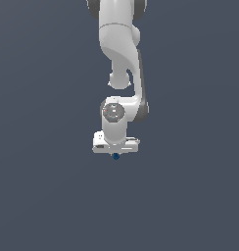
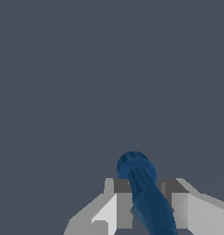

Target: Pick up the object and move it to a goal position.

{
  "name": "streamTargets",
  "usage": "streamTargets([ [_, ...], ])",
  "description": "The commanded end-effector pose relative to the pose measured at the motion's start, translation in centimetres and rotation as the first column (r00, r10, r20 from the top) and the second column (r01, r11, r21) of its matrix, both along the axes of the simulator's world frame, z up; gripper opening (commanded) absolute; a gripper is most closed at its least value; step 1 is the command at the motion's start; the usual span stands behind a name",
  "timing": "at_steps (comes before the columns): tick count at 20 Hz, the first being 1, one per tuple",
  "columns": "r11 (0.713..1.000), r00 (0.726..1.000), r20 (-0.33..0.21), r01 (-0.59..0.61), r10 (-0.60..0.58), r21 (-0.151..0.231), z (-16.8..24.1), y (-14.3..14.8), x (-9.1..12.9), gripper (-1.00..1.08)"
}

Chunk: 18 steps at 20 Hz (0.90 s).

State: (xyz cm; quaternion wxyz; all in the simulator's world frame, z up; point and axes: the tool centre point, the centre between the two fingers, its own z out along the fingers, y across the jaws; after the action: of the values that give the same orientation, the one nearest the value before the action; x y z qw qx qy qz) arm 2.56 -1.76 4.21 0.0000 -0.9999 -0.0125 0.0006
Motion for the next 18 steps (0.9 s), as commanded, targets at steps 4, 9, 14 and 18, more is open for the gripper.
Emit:
streamTargets([
  [4, 1.0, 1.0, 0.001, 0.0, 0.0, 0.0, 0.0, 0.0, 0.0, -1.0],
  [9, 1.0, 1.0, 0.001, 0.0, 0.0, 0.0, 0.0, 0.0, 0.0, -1.0],
  [14, 1.0, 1.0, 0.001, 0.0, 0.0, 0.0, 0.6, 0.0, -0.4, -1.0],
  [18, 1.0, 1.0, 0.001, 0.0, 0.0, 0.0, 1.6, 0.1, -1.3, -1.0],
])
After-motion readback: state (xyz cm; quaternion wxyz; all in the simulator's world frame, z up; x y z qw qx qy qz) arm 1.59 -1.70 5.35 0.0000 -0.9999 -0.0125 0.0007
